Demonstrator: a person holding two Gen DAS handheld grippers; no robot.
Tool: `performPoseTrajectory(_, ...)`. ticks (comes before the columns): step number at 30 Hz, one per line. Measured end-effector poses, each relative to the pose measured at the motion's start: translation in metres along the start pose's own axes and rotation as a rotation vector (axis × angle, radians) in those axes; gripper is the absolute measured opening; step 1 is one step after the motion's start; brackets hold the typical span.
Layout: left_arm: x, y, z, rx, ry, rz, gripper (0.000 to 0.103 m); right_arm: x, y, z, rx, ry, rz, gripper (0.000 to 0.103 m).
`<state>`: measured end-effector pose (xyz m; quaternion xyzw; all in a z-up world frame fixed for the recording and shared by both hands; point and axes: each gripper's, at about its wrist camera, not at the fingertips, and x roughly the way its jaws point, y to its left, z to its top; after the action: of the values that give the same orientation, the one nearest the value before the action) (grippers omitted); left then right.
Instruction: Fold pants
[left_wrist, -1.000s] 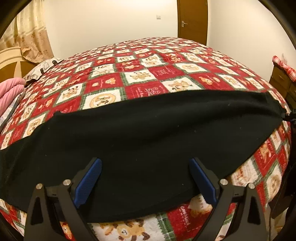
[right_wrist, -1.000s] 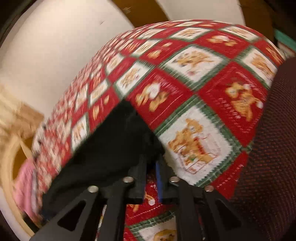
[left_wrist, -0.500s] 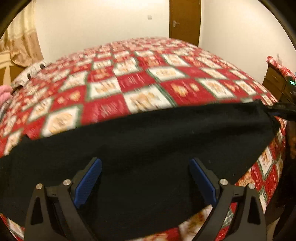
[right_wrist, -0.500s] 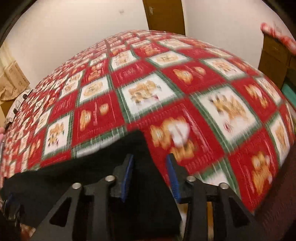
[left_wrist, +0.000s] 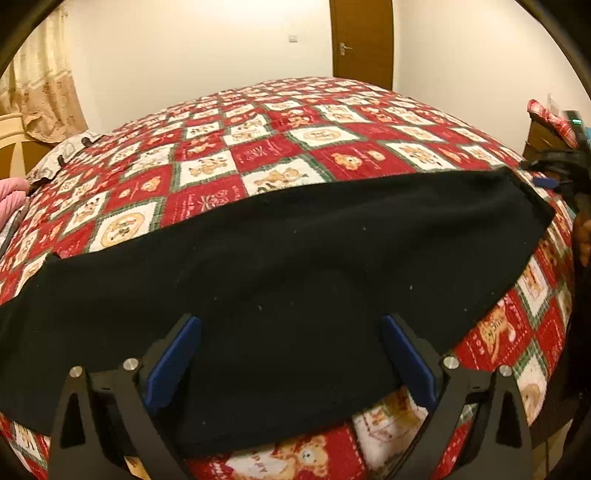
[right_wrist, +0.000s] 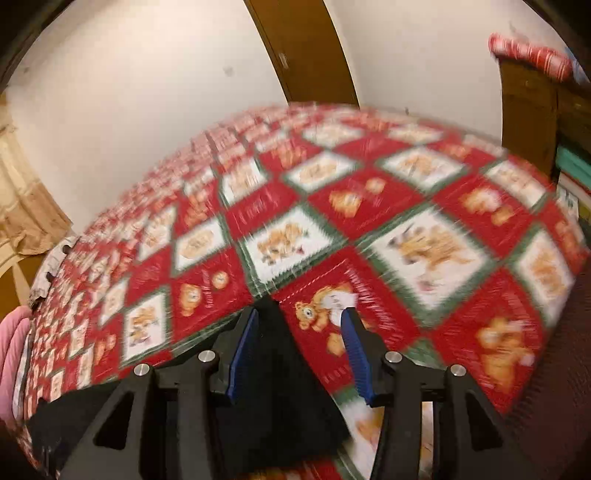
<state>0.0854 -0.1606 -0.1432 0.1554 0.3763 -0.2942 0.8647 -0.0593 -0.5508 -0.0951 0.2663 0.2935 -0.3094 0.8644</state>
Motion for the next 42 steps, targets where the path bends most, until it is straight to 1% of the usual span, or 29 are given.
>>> performPoseTrajectory(1, 0.0, 0.001, 0.001, -0.002, 0.009, -0.01, 0.101, -0.014, 0.006, -0.006, -0.048, -0.016, 0.003, 0.049)
performPoseTrajectory(2, -0.001, 0.001, 0.003, -0.006, 0.016, -0.018, 0.101, -0.023, 0.016, -0.014, -0.108, -0.013, 0.032, 0.049)
performPoseTrajectory(4, -0.001, 0.001, 0.009, -0.017, 0.017, -0.04, 0.101, -0.03, 0.041, -0.03, -0.219, 0.022, 0.085, 0.049)
performPoseTrajectory(6, -0.001, -0.004, 0.017, -0.025, 0.004, -0.06, 0.101, -0.029, 0.07, -0.041, -0.313, 0.036, 0.128, 0.047)
performPoseTrajectory(7, -0.001, -0.007, 0.022, -0.028, -0.001, -0.07, 0.101, -0.027, 0.08, -0.046, -0.341, 0.047, 0.149, 0.045)
performPoseTrajectory(9, -0.001, -0.015, 0.033, -0.025, -0.008, -0.085, 0.101, -0.011, 0.099, -0.062, -0.378, 0.125, 0.183, 0.045)
performPoseTrajectory(12, -0.001, -0.03, 0.049, -0.007, -0.031, -0.097, 0.101, 0.02, 0.101, -0.092, -0.404, 0.276, 0.166, 0.045)
performPoseTrajectory(13, 0.002, -0.037, 0.056, 0.005, -0.036, -0.1, 0.101, 0.012, 0.101, -0.098, -0.439, 0.223, 0.167, 0.045)
performPoseTrajectory(15, 0.012, -0.049, 0.063, 0.026, -0.024, -0.1, 0.101, 0.005, 0.1, -0.104, -0.478, 0.236, 0.148, 0.045)
performPoseTrajectory(16, 0.02, -0.056, 0.067, 0.038, -0.01, -0.092, 0.101, 0.001, 0.098, -0.105, -0.483, 0.239, 0.143, 0.045)
performPoseTrajectory(18, 0.038, -0.068, 0.071, 0.068, 0.017, -0.045, 0.101, -0.002, 0.094, -0.104, -0.472, 0.266, 0.143, 0.045)
performPoseTrajectory(19, 0.047, -0.071, 0.072, 0.08, 0.034, -0.014, 0.103, -0.005, 0.093, -0.101, -0.458, 0.272, 0.154, 0.045)
performPoseTrajectory(20, 0.051, -0.07, 0.074, 0.059, 0.038, -0.016, 0.103, -0.007, 0.09, -0.096, -0.439, 0.266, 0.173, 0.045)
performPoseTrajectory(22, 0.049, -0.063, 0.078, 0.008, 0.048, -0.036, 0.103, -0.015, 0.089, -0.08, -0.388, 0.209, 0.229, 0.045)
performPoseTrajectory(24, 0.043, -0.061, 0.083, -0.02, 0.039, -0.055, 0.103, -0.013, 0.093, -0.063, -0.361, 0.158, 0.25, 0.045)
performPoseTrajectory(26, 0.038, -0.065, 0.087, -0.018, 0.004, -0.054, 0.103, 0.003, 0.106, -0.05, -0.373, 0.15, 0.252, 0.045)
performPoseTrajectory(27, 0.038, -0.068, 0.089, -0.01, -0.005, -0.049, 0.103, 0.013, 0.113, -0.049, -0.387, 0.166, 0.246, 0.045)
performPoseTrajectory(29, 0.046, -0.075, 0.088, -0.001, 0.012, -0.045, 0.103, 0.055, 0.133, -0.055, -0.445, 0.291, 0.201, 0.045)
performPoseTrajectory(30, 0.053, -0.079, 0.084, 0.004, 0.039, -0.049, 0.103, 0.067, 0.141, -0.059, -0.478, 0.301, 0.165, 0.046)
performPoseTrajectory(31, 0.06, -0.082, 0.078, 0.011, 0.059, -0.045, 0.103, 0.07, 0.151, -0.058, -0.523, 0.233, 0.14, 0.047)
performPoseTrajectory(32, 0.057, -0.082, 0.073, 0.012, 0.018, -0.038, 0.103, 0.073, 0.156, -0.057, -0.54, 0.221, 0.125, 0.049)
performPoseTrajectory(33, 0.054, -0.082, 0.068, 0.019, -0.009, -0.033, 0.103, 0.075, 0.157, -0.055, -0.526, 0.217, 0.125, 0.05)
performPoseTrajectory(34, 0.053, -0.082, 0.066, 0.024, -0.013, -0.034, 0.103, 0.077, 0.153, -0.052, -0.478, 0.219, 0.141, 0.052)
performPoseTrajectory(36, 0.051, -0.079, 0.066, 0.025, -0.002, -0.053, 0.103, 0.075, 0.142, -0.046, -0.396, 0.222, 0.191, 0.052)
performPoseTrajectory(38, 0.047, -0.072, 0.071, 0.012, 0.035, -0.064, 0.103, 0.057, 0.127, -0.04, -0.288, 0.201, 0.249, 0.052)
performPoseTrajectory(39, 0.044, -0.07, 0.073, -0.004, 0.038, -0.056, 0.103, 0.05, 0.126, -0.04, -0.277, 0.183, 0.267, 0.052)
performPoseTrajectory(40, 0.037, -0.067, 0.073, -0.024, 0.022, -0.048, 0.103, 0.036, 0.124, -0.043, -0.304, 0.158, 0.283, 0.052)
performPoseTrajectory(41, 0.034, -0.067, 0.072, -0.03, 0.006, -0.047, 0.103, 0.032, 0.126, -0.048, -0.334, 0.155, 0.276, 0.052)
performPoseTrajectory(42, 0.034, -0.068, 0.072, -0.019, -0.002, -0.042, 0.103, 0.026, 0.128, -0.059, -0.398, 0.168, 0.232, 0.052)
